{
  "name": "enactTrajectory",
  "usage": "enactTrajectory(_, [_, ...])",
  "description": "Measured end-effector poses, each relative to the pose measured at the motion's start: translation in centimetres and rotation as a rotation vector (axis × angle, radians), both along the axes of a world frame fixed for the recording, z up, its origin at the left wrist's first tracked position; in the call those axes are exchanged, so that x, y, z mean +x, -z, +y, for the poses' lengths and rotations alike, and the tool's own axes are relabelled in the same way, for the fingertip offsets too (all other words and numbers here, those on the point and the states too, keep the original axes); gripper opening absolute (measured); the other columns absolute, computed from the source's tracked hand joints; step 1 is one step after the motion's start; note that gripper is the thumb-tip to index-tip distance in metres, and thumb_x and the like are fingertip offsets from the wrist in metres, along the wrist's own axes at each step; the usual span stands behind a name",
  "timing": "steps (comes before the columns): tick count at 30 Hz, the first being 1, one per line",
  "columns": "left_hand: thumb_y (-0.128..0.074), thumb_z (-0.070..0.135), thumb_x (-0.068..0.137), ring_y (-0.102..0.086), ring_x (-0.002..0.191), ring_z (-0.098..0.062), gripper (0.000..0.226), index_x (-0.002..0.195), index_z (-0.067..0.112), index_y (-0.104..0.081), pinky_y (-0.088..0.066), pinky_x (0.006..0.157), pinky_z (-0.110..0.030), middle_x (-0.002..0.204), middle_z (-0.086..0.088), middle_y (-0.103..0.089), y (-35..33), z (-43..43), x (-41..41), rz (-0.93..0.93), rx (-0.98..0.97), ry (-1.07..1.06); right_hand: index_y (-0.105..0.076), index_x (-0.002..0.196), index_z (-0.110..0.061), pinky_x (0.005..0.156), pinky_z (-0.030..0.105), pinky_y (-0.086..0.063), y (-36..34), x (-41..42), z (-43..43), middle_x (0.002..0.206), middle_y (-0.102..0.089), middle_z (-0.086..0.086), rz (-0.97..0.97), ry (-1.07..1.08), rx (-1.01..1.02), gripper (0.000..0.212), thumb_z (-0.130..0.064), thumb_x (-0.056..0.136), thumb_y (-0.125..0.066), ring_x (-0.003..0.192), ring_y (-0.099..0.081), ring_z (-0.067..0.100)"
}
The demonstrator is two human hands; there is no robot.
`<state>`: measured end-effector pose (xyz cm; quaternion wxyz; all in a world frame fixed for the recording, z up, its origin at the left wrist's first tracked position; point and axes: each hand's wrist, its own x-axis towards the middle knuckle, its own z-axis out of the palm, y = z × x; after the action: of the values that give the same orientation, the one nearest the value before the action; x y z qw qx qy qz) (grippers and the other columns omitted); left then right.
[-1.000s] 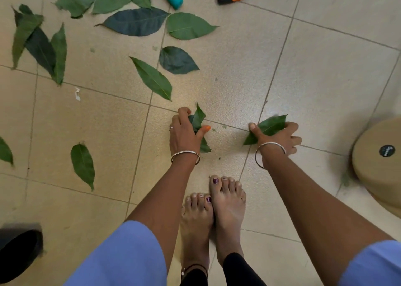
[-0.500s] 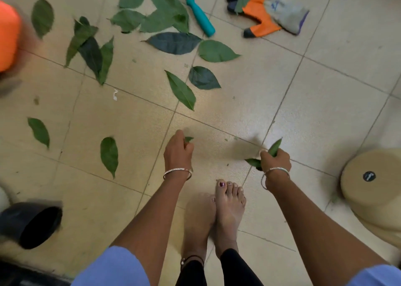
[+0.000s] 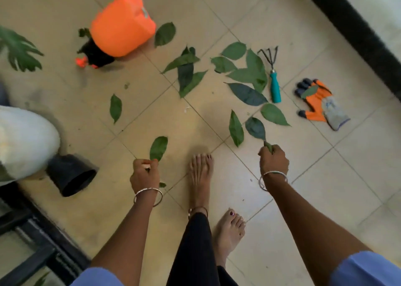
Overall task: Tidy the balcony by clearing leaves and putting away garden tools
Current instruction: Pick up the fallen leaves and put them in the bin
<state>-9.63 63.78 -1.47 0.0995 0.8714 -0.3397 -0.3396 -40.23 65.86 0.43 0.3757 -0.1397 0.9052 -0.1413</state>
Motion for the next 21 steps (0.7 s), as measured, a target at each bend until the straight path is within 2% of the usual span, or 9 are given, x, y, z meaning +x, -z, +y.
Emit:
enactTrajectory(2, [-0.066, 0.03, 0.091, -0.061, 0.095, -0.045, 0.043, 0.12, 0.005, -0.046, -0.043, 0.074, -0.042, 0.099, -0.029, -0.066, 2.1, -1.1, 0.8, 0.02, 0.058, 0.015, -0.049, 0.11, -0.011, 0.075, 0.037, -0.043, 1.6, 0.6, -2.3, 0.098, -0.061, 0.013, 0.017, -0.085, 0.035, 0.042, -0.044, 0.086, -0.062, 0.089, -0.057, 0.034])
enactTrajectory(5, [-0.068, 0.037, 0.088, -0.059, 0.1, -0.046, 0.066, 0.134, 0.009, -0.031, -0.041, 0.075, -0.04, 0.107, -0.03, -0.063, 5.6, -2.2, 1.1, 0.057, 0.186, 0.081, -0.034, 0.128, -0.019, 0.089, 0.044, -0.049, 4.7, 1.2, -4.7, 0.119, -0.059, 0.013, 0.013, -0.041, 0.07, 0.09, -0.068, 0.065, -0.076, 0.103, -0.059, 0.034])
enactTrajectory(8, [-0.071, 0.038, 0.086, -0.059, 0.102, -0.046, 0.075, 0.139, 0.012, -0.025, -0.041, 0.077, -0.04, 0.115, -0.029, -0.061, 8.8, -2.7, 1.3, 0.048, 0.231, 0.061, -0.019, 0.143, -0.021, 0.098, 0.05, -0.046, 8.2, 1.6, -5.9, 0.135, -0.052, 0.021, -0.007, 0.014, 0.133, 0.122, -0.072, 0.051, -0.08, 0.117, -0.055, 0.041])
enactTrajectory(11, [-0.072, 0.037, 0.085, -0.059, 0.105, -0.046, 0.075, 0.139, 0.014, -0.025, -0.043, 0.081, -0.041, 0.118, -0.028, -0.06, 11.3, -3.0, 1.6, 0.007, 0.241, 0.048, -0.011, 0.147, -0.024, 0.105, 0.052, -0.042, 11.3, 1.3, -6.7, 0.141, -0.044, 0.022, -0.024, 0.092, 0.157, 0.137, -0.069, 0.041, -0.086, 0.125, -0.049, 0.041])
enactTrajectory(13, [-0.073, 0.036, 0.084, -0.059, 0.104, -0.046, 0.072, 0.135, 0.014, -0.027, -0.044, 0.081, -0.041, 0.117, -0.027, -0.061, 12.5, -3.1, 1.8, -0.003, 0.229, 0.06, -0.013, 0.146, -0.023, 0.107, 0.052, -0.04, 12.7, 1.2, -7.3, 0.143, -0.039, 0.02, 0.007, 0.101, 0.158, 0.139, -0.067, 0.036, -0.088, 0.128, -0.044, 0.039])
enactTrajectory(18, [-0.077, 0.031, 0.082, -0.06, 0.098, -0.042, 0.057, 0.119, 0.012, -0.039, -0.042, 0.072, -0.039, 0.109, -0.022, -0.064, 14.3, -3.0, 2.2, -0.049, 0.119, 0.122, -0.02, 0.14, -0.018, 0.104, 0.048, -0.04, 14.0, 1.9, -7.5, 0.138, -0.034, 0.019, 0.089, 0.038, 0.177, 0.12, -0.061, 0.051, -0.088, 0.123, -0.044, 0.04])
enactTrajectory(21, [-0.07, 0.025, 0.087, -0.058, 0.095, -0.038, 0.037, 0.109, 0.007, -0.048, -0.036, 0.067, -0.035, 0.104, -0.02, -0.062, 14.7, -2.7, 1.9, -0.058, 0.1, 0.209, -0.032, 0.13, -0.01, 0.098, 0.045, -0.044, 14.5, 2.6, -7.5, 0.133, -0.034, 0.017, 0.102, -0.086, 0.141, 0.094, -0.058, 0.066, -0.081, 0.115, -0.048, 0.038])
